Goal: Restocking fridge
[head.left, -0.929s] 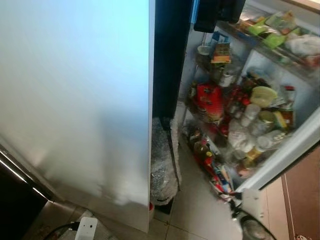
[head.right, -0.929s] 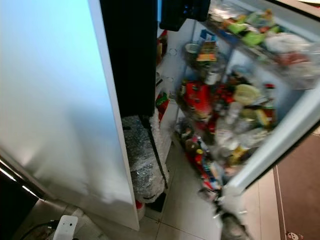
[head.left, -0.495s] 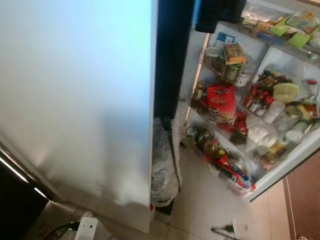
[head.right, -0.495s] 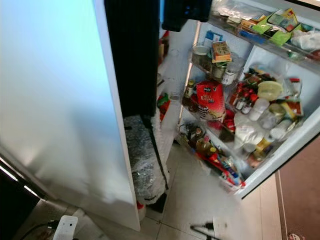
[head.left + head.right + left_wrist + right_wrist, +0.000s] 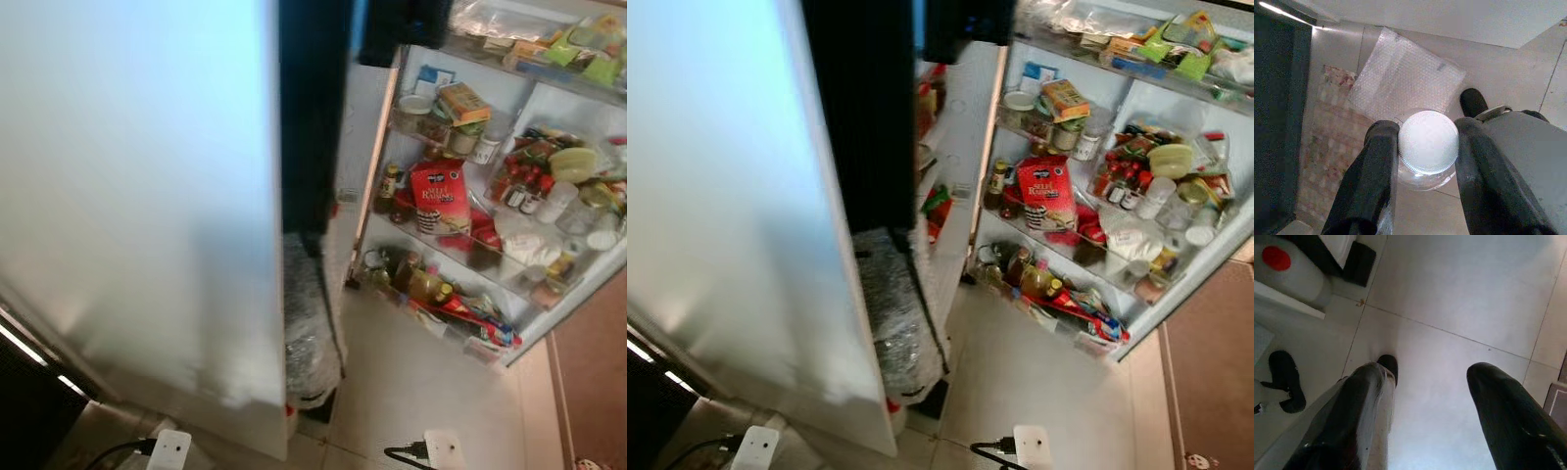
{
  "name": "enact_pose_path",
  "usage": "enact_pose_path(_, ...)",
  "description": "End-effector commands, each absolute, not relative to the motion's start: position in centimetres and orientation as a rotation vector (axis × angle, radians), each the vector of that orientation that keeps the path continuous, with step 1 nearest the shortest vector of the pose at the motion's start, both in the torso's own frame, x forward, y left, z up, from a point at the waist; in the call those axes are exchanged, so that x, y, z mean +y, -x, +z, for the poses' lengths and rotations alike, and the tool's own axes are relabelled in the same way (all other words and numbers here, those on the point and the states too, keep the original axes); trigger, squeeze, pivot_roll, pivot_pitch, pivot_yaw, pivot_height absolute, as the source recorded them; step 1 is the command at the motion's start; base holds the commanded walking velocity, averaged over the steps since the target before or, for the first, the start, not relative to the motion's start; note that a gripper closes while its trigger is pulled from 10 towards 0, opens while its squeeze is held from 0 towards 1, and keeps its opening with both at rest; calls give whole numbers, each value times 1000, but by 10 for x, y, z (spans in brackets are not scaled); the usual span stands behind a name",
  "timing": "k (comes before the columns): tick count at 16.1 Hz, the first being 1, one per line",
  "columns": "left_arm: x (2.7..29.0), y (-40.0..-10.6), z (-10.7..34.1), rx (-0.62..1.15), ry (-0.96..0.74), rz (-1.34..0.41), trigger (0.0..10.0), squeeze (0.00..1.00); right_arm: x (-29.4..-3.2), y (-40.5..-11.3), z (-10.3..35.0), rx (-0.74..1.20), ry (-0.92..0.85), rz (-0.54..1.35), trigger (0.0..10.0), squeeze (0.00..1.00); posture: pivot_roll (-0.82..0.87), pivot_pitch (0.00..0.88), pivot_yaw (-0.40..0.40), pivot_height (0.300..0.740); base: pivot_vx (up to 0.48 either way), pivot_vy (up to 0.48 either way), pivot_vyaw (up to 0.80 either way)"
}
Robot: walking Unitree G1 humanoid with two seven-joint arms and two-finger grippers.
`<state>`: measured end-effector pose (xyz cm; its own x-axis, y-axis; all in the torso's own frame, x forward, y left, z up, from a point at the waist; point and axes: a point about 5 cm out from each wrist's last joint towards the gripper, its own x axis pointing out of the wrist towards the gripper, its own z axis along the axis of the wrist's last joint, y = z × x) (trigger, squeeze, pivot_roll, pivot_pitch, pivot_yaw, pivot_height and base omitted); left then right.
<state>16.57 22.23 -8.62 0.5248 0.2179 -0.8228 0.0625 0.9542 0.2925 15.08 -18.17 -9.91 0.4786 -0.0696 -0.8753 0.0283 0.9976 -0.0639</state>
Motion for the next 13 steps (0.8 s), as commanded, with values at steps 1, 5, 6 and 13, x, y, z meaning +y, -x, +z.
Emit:
enact_pose_path(1, 221, -159, -90, 1047, -300, 85, 10000, 0, -189, -145, -100, 1079, 49, -70, 10000, 0, -141, 33, -19, 740, 0, -349, 0)
enact_pose_path(5, 222, -156, -90, 1056, -304, 84, 10000, 0, -190, -144, -100, 1080, 65, -47, 10000, 0, -138, 27, -23, 740, 0, -348, 0)
enact_pose_path(6, 222, -156, -91, 1059, -305, 82, 10000, 0, -190, -144, -101, 1080, 74, -32, 10000, 0, -139, 24, -23, 740, 0, -349, 0)
enact_pose_path(13, 224, -154, -91, 1065, -313, 75, 10000, 0, -189, -145, -100, 1068, 124, 25, 10000, 0, -141, 13, -18, 740, 0, -347, 194)
